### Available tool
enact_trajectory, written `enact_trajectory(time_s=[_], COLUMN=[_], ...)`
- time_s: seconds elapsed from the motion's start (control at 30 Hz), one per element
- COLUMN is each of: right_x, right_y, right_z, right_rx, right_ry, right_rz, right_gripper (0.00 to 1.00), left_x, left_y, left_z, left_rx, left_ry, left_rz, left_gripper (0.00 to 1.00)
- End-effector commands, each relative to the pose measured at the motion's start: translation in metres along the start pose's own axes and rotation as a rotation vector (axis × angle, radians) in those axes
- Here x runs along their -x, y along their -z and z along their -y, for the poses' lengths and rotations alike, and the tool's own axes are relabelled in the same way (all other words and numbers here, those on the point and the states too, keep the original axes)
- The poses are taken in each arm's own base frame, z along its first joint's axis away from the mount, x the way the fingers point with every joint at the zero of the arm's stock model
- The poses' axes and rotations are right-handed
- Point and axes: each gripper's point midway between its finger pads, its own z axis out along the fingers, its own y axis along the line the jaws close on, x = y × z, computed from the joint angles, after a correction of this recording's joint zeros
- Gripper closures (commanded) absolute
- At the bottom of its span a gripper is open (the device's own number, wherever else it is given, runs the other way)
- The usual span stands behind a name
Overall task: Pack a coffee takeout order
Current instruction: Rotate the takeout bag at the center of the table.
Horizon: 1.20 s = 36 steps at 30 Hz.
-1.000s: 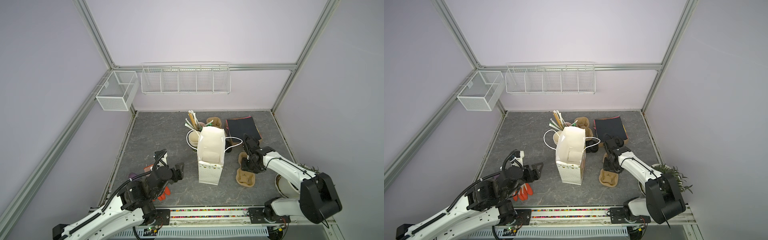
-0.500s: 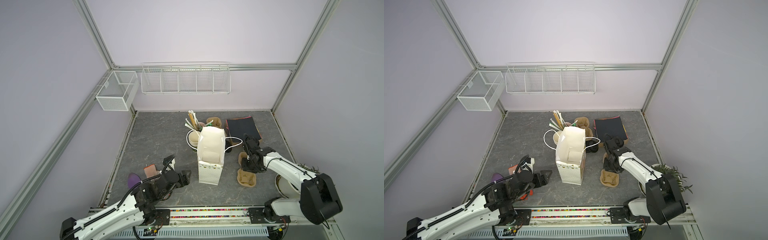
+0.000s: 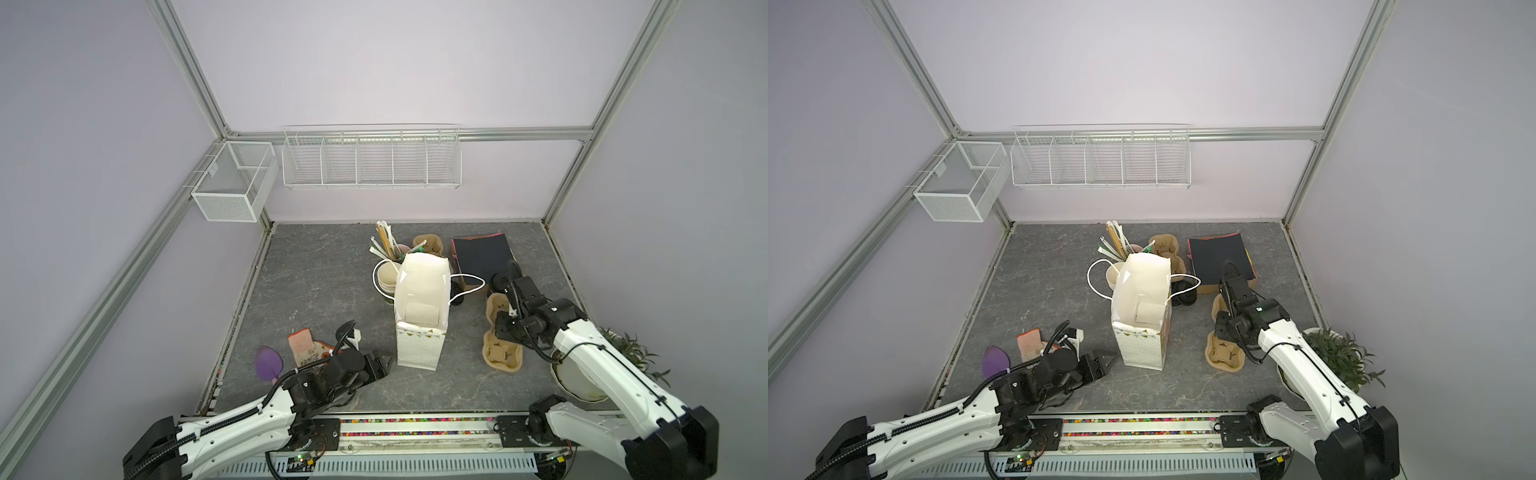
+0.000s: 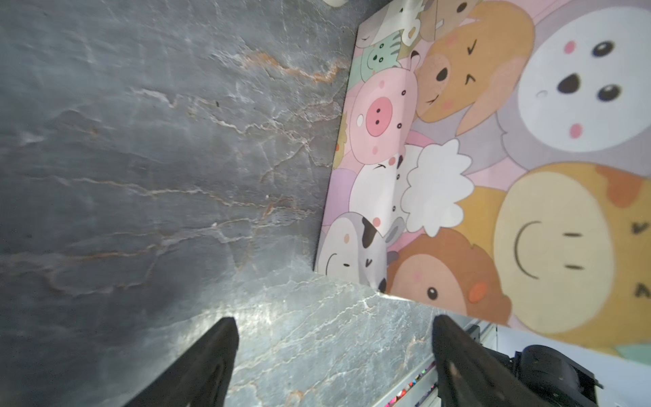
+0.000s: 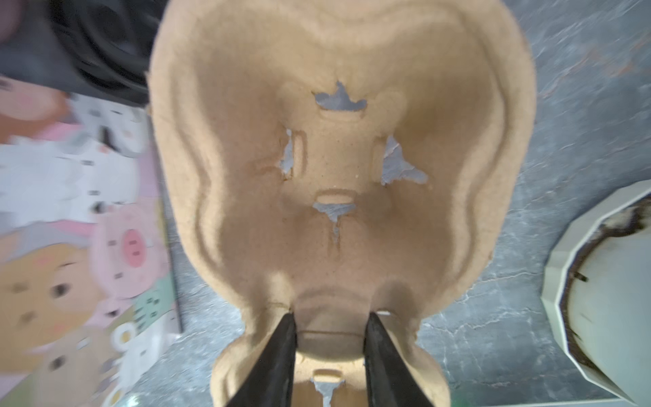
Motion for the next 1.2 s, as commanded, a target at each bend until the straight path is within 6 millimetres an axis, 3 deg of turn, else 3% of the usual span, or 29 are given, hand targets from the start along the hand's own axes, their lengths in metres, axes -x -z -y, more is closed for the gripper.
enact_trajectory(time_s=[0.0,0.33,0.9,1.07,1.17], right_x=[0.0,0.015,0.036,0.04,0.035], right_y=[0.031,0.102,0.19,0.206,0.19], right_z=[0.007,-0.001,-0.061,-0.075,-0.065], right_rx=[-0.003,0.098,0.31,0.341,0.283], right_ry=[-0.001,0.019,0.199,0.245,0.249], right_rz=[0.03,0.155,0.246,0.26,0.242], right_gripper=[0.65,0.65,0.65,0.65,0.63], left_x=[-0.005,-0.008,-0.024,-0.019,-0.009], left_y=[-0.006,-0.023,-0.063,-0.058,-0.046], left_z=[0.011,0.013,0.044,0.045,0.037], left_rx=[-0.053,-0.049,-0.105,-0.086,-0.037], left_ry=[0.038,0.018,0.0,-0.027,-0.053], left_rz=[-0.027,-0.041,-0.112,-0.092,-0.049], left_gripper=[0.14,0.14,0.14,0.15,0.15])
